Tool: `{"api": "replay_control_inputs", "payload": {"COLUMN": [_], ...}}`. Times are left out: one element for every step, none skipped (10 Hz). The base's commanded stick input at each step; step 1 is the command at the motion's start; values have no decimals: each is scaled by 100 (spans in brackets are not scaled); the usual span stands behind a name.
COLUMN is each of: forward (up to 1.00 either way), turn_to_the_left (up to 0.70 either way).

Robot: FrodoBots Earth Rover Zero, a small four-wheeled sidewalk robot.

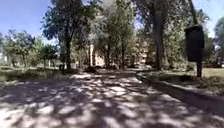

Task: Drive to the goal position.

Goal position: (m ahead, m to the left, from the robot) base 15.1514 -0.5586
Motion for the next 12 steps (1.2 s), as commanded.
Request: {"api": "replay_control_inputs", "payload": {"forward": [85, 85, 85, 85, 85, 85, 85, 85, 85, 85, 85, 85], "turn_to_the_left": [0, 0, 0, 0, 0, 0, 0, 0, 0, 0, 0, 0]}}
